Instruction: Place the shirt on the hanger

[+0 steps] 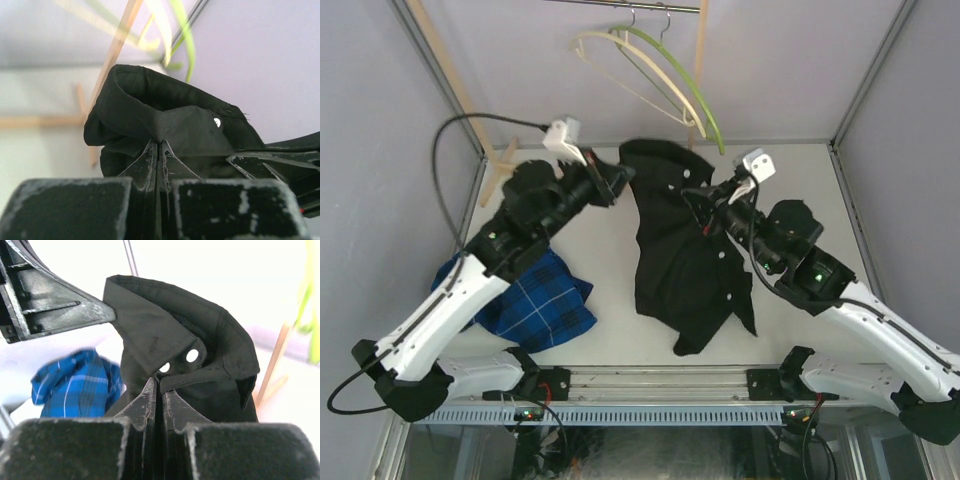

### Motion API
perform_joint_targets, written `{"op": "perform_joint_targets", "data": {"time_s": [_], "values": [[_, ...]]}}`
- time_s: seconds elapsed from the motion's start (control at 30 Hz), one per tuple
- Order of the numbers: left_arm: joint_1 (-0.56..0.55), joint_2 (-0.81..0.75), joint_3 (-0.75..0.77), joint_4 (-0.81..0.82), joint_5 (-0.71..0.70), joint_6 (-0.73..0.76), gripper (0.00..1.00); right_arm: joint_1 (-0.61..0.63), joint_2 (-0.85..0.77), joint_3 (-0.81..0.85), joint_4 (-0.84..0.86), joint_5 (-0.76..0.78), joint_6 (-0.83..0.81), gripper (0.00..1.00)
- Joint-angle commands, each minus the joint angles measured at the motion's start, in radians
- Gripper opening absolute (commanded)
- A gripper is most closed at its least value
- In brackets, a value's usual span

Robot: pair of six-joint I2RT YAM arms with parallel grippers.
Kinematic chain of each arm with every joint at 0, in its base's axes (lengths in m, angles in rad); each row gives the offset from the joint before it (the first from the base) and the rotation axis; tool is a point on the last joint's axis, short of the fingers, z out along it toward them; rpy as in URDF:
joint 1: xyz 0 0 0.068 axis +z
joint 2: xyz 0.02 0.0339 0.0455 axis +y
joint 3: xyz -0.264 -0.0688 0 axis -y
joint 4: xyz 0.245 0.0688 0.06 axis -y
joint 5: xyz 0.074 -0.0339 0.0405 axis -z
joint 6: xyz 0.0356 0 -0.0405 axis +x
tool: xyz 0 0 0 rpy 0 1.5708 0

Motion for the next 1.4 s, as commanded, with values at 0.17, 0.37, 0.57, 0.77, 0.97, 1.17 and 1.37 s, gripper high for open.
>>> {"op": "perform_joint_targets", "data": {"time_s": [0.17, 0.37, 0.57, 0.77, 0.97, 1.17, 1.37], "values": [[0.005, 0.023, 0.268, -0.054, 0.111, 0.188, 0.0, 0.015, -0.056, -0.03, 0.346, -0.097, -0.217, 0.0], [0.001, -0.064, -0.102, 0.118, 0.32, 0.188, 0.0, 0.116, -0.156, -0.469, 0.602, -0.008, -0.172, 0.0], [-0.043, -0.107, -0.495, 0.333, 0.423, 0.112, 0.0, 0.295, -0.153, -0.78, 0.798, 0.278, -0.081, 0.0], [-0.143, -0.138, -0.668, 0.415, 0.387, 0.074, 0.0, 0.438, -0.198, -0.8, 0.528, 0.424, 0.16, 0.3], [-0.211, -0.215, -0.796, 0.413, 0.283, 0.038, 0.0, 0.565, -0.324, -0.679, -0.004, 0.51, 0.409, 0.69], [-0.223, -0.327, -0.906, 0.364, 0.222, 0.007, 0.0, 0.576, -0.51, -0.598, -0.437, 0.549, 0.694, 0.7], [-0.228, -0.403, -1.013, 0.264, 0.126, -0.09, 0.0, 0.476, -0.598, -0.559, -0.535, 0.55, 0.712, 0.68]]}}
